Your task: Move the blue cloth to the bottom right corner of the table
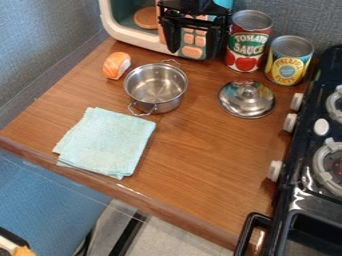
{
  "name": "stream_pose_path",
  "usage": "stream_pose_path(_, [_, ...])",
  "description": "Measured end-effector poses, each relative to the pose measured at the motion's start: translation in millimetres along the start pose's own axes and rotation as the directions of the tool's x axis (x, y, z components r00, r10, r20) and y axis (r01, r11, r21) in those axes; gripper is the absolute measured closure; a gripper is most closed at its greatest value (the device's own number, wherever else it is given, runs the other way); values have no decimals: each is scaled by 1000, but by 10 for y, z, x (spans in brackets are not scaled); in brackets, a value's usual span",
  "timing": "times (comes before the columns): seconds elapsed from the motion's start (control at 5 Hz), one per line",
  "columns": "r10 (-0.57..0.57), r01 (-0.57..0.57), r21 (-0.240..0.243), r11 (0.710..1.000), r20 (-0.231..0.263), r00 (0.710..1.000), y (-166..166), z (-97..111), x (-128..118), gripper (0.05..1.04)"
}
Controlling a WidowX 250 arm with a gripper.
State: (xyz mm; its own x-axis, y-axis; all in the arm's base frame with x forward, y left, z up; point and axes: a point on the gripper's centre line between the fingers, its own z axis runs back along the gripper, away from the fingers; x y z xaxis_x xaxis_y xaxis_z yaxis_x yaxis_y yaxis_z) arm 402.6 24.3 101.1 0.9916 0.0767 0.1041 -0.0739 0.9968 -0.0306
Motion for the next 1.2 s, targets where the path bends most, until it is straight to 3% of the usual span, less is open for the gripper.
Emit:
stream_pose_path(0.2, [1, -1, 0, 1000, -41, 999, 5, -159, -58, 83])
stream_pose_path(0.4, [-13, 14, 21, 1000, -48, 999, 89, -120, -395, 83])
stream_pose_path(0.6, [-5, 5, 58, 998, -2, 1000, 361, 20, -727, 83])
stream_pose_path(0.8, [-26, 26, 62, 998, -1, 1000, 575, -25, -1090, 83])
stream_pose_path(1.0, [-43, 44, 43, 998, -32, 999, 772, -199, -1440, 83])
stream_pose_path(1.2, [-54, 55, 15, 998, -40, 998, 891, -330, -1618, 83])
